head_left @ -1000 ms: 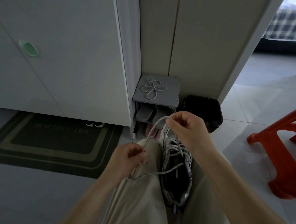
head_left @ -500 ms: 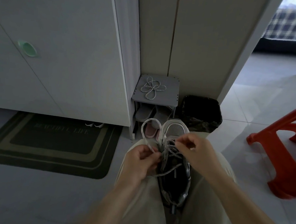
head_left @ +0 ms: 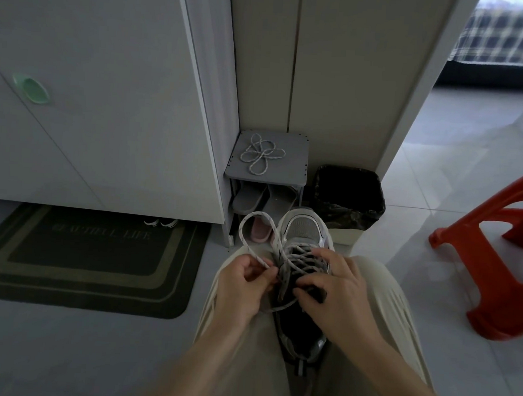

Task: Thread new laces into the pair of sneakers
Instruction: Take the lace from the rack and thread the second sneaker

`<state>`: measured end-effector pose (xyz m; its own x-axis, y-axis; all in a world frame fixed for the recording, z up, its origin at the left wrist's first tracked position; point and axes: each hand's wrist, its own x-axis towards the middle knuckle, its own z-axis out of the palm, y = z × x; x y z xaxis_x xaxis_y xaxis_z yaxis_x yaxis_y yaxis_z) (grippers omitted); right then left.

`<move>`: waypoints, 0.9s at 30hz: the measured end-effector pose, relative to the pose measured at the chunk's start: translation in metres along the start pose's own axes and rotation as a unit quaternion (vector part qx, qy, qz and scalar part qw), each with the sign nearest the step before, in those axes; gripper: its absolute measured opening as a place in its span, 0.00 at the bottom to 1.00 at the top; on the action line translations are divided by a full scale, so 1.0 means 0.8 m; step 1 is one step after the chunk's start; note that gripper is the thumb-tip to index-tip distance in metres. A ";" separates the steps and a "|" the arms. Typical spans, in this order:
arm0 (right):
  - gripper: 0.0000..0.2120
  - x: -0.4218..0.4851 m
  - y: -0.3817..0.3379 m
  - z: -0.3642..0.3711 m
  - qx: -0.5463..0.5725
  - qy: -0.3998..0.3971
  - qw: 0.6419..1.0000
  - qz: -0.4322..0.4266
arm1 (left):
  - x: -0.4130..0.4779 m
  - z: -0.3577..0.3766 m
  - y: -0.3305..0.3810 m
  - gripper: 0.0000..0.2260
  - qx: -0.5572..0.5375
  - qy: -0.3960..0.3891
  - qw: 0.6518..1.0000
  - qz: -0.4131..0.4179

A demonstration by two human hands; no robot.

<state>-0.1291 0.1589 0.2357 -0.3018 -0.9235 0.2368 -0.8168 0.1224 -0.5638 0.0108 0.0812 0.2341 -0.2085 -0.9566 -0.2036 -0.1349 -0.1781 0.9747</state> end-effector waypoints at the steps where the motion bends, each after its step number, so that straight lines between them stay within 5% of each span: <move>1: 0.06 0.000 0.000 0.001 -0.001 -0.002 1.000 -0.001 | 0.000 0.000 0.000 0.03 -0.001 -0.005 1.000 -0.002; 15: 0.08 -0.001 -0.001 0.007 0.007 0.007 1.000 0.007 | -0.003 0.001 -0.003 0.06 0.059 0.012 0.996 0.062; 27: 0.10 0.000 -0.001 0.011 -0.001 0.015 1.000 0.002 | -0.014 0.002 -0.001 0.07 0.049 -0.001 0.998 0.039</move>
<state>-0.1238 0.1556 0.2290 -0.3204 -0.9114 0.2581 -0.8167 0.1277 -0.5628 0.0118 0.0927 0.2351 -0.2241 -0.9661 -0.1284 -0.2121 -0.0802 0.9739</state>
